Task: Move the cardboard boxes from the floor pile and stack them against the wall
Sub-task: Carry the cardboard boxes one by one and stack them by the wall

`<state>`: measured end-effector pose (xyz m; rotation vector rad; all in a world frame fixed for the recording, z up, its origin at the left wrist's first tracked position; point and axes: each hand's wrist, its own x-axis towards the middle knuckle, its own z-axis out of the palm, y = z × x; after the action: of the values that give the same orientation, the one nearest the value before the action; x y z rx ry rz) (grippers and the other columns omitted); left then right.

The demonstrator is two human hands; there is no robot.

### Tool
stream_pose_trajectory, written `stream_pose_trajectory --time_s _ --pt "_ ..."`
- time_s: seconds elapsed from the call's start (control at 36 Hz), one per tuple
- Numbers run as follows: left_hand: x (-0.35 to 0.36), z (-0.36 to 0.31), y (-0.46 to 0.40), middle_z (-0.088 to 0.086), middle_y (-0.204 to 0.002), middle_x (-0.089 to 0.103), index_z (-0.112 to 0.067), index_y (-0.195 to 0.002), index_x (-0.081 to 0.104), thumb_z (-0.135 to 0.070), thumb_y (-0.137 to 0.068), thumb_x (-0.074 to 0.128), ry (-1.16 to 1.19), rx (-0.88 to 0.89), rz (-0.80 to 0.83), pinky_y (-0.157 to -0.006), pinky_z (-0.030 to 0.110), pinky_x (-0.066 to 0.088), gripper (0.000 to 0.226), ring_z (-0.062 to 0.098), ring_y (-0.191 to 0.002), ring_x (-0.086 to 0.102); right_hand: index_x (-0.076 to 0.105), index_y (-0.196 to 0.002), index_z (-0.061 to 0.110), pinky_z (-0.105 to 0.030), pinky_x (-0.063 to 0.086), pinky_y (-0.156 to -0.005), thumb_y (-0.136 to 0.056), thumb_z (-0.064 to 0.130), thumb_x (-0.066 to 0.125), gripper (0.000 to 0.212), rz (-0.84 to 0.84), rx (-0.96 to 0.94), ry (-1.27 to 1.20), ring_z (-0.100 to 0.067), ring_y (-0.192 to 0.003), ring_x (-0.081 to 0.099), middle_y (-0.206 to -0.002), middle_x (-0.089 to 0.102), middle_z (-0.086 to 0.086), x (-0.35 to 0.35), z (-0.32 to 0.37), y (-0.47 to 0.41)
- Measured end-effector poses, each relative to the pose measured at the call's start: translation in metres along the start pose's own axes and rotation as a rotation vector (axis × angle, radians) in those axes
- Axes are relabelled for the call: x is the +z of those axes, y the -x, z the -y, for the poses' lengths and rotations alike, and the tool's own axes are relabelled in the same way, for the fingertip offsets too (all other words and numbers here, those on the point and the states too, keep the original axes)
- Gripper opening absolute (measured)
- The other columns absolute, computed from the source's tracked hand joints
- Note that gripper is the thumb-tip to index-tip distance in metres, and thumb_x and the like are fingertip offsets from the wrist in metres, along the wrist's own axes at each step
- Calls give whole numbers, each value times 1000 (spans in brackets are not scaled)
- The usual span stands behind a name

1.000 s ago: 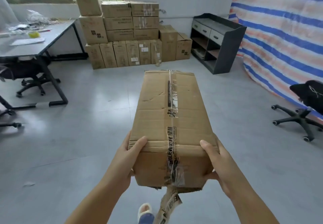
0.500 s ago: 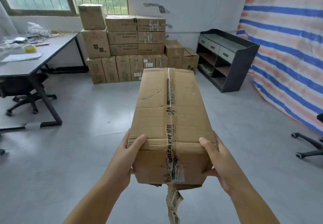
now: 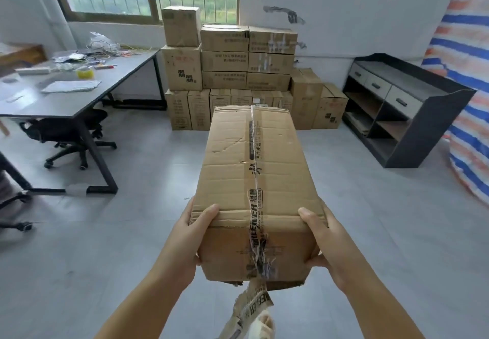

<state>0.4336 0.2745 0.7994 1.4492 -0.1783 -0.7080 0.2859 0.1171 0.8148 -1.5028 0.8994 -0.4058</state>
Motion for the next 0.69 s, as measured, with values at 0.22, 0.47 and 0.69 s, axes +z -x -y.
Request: stream_pose_trajectory --time_s 0.22,0.47,0.69 --pt "23 -45 -125 -21 -79 70 -40 -107 60 -31 -94 56 28 37 -89 -65 34 49 17 6 -84 61 47 -112 48 -53 56 -80 -98 35 46 19 109 -30 17 -11 -90 62 -101 63 12 12 48 -148" --pt "42 -90 -253 -19 -90 67 -45 -107 57 -31 -95 54 35 50 -160 -57 32 46 19 4 -85 60 45 -128 43 -55 56 -80 -98 35 46 31 182 -36 39 -11 -91 61 -104 62 12 36 92 -298" --pt "30 -110 -384 -16 -87 67 -37 -116 57 -31 -95 53 13 5 -192 -52 27 45 22 0 -72 60 43 -131 42 -49 58 -73 -98 35 46 34 187 5 48 -8 -91 59 -106 60 15 82 110 -422"
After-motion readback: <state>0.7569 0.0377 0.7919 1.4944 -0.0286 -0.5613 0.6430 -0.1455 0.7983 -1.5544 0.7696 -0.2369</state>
